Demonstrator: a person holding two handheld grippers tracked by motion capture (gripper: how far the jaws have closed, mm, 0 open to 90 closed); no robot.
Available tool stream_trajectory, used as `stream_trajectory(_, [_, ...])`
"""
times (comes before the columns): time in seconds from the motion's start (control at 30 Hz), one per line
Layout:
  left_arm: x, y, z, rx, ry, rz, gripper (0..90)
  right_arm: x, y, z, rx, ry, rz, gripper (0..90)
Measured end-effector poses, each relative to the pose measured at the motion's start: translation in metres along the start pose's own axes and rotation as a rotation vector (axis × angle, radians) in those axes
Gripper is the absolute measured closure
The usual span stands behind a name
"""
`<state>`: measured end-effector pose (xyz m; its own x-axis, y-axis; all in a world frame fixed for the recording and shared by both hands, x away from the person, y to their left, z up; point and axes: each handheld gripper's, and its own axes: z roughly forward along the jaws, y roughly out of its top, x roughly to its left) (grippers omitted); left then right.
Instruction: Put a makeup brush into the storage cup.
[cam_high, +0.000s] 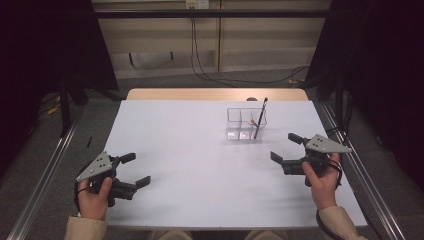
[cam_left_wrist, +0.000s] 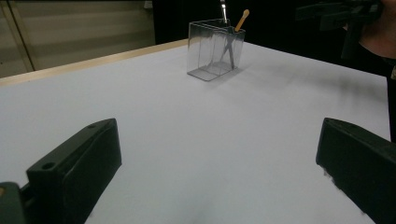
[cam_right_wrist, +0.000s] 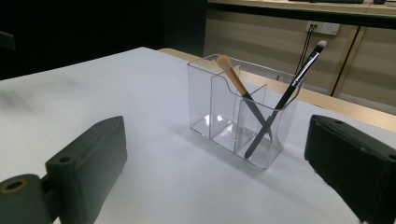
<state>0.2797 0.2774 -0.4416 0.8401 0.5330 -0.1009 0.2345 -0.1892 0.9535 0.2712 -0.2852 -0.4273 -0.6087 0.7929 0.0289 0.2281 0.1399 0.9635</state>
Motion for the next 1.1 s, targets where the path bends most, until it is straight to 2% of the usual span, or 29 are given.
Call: stream_trajectory(1.1, [0.0, 0.001, 0.0, -0.002, 0.001, -0.002, 0.0, -0.004, -0.018, -0.031, 0.019, -0.018, 0.001, 6.5])
